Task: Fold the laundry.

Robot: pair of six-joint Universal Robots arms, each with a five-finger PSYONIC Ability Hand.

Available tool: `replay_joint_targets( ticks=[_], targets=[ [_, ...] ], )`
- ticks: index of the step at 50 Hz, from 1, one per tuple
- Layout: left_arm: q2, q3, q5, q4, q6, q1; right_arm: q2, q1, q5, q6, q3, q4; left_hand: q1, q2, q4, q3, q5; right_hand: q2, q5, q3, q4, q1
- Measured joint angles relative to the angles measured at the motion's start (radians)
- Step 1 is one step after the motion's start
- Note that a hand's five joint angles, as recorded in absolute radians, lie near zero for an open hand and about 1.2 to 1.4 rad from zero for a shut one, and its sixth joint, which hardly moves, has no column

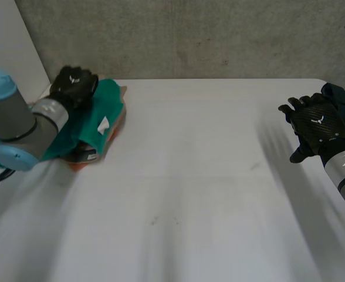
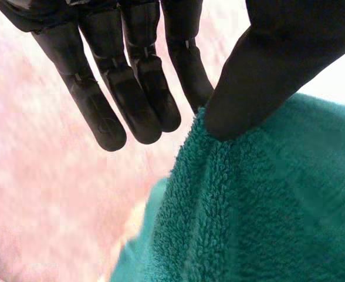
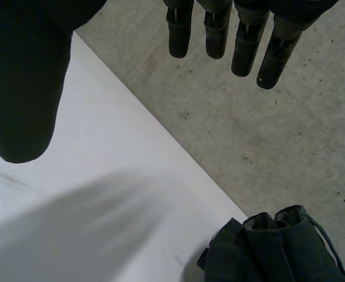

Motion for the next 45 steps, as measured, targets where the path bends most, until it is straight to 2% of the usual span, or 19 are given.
replay_joint_targets(
  ticks=[4,9,10,17,18,19,21,22,23,26,30,39,40,42,43,45],
  targets=[
    [0.104,-0.035,-0.012,0.0,-0.132,-0.085,-0.005,-0.002,0.001,0.001,-0.001,0.0,0.0,0.0,0.0,0.001,0.0,0.0,0.0,0.0,0.0,0.0],
    [0.216,-0.079,-0.019,0.004,-0.295,-0.229,-0.014,-0.006,0.007,0.002,-0.003,-0.001,0.0,0.0,0.0,0.001,0.0,0.0,0.0,0.0,0.0,0.0],
    [0.231,-0.087,-0.019,0.006,-0.335,-0.279,-0.017,-0.007,0.011,0.002,-0.003,-0.001,0.0,0.001,0.0,0.001,0.0,0.0,0.0,0.0,0.0,0.0],
    [0.149,-0.081,-0.019,0.046,-0.505,-0.561,-0.026,-0.012,0.051,0.003,-0.005,-0.001,-0.017,-0.021,-0.01,-0.02,-0.01,0.0,0.0,0.0,0.0,0.0],
    [0.12,-0.076,-0.019,0.056,-0.521,-0.594,-0.027,-0.012,0.06,0.003,-0.005,0.0,-0.237,-0.231,-0.211,-0.228,-0.206,0.0,0.0,0.0,0.0,0.0],
    [0.091,-0.07,-0.02,0.067,-0.533,-0.622,-0.027,-0.012,0.068,0.003,-0.006,0.0,-0.336,-0.296,-0.297,-0.293,-0.291,0.0,0.0,0.0,0.0,0.0],
    [0.059,-0.064,-0.021,0.079,-0.545,-0.651,-0.027,-0.013,0.078,0.004,-0.007,0.0,-0.745,-0.678,-0.659,-0.668,-0.652,0.0,0.0,0.0,0.0,0.0],
    [0.036,-0.061,-0.023,0.089,-0.552,-0.67,-0.027,-0.015,0.086,0.004,-0.009,0.0,-0.745,-0.678,-0.659,-0.668,-0.652,0.0,0.0,0.0,0.0,0.0],
    [0.023,-0.061,-0.024,0.095,-0.556,-0.68,-0.027,-0.017,0.094,0.004,-0.01,0.0,-0.919,-0.913,-0.909,-0.89,-0.873,0.0,0.0,0.0,0.0,0.0],
    [0.019,-0.067,-0.031,0.105,-0.558,-0.689,-0.027,-0.021,0.103,0.005,-0.013,0.001,-0.934,-0.987,-0.992,-0.976,-0.936,0.0,0.0,0.0,0.0,0.0],
    [0.062,-0.098,-0.06,0.106,-0.548,-0.663,-0.027,-0.028,0.109,0.009,-0.016,0.004,-0.934,-0.987,-0.992,-0.976,-0.936,0.0,0.0,0.0,0.0,0.0],
    [0.3,-0.321,-0.15,0.07,-0.43,-0.443,-0.046,-0.028,0.094,0.002,-0.03,0.122,-0.93,-0.985,-0.99,-0.973,-0.935,0.0,0.0,0.0,0.0,0.0],
    [0.346,-0.384,-0.157,0.062,-0.386,-0.395,-0.065,-0.024,0.085,-0.006,-0.045,0.214,-0.927,-0.978,-0.987,-0.971,-0.933,0.0,0.0,0.0,0.0,0.0],
    [0.37,-0.424,-0.16,0.058,-0.354,-0.365,-0.069,-0.023,0.083,-0.008,-0.049,0.237,-0.927,-0.978,-0.987,-0.971,-0.933,0.0,0.0,0.0,0.0,0.0],
    [0.4,-0.481,-0.161,0.054,-0.301,-0.32,-0.088,-0.019,0.07,-0.023,-0.073,0.37,-0.927,-0.978,-0.987,-0.971,-0.933,0.0,0.0,0.0,0.0,0.0],
    [0.416,-0.52,-0.161,0.051,-0.263,-0.288,-0.091,-0.019,0.068,-0.026,-0.078,0.397,-0.868,-0.937,-0.94,-0.933,-0.899,0.0,0.0,0.0,0.0,0.0]
  ],
)
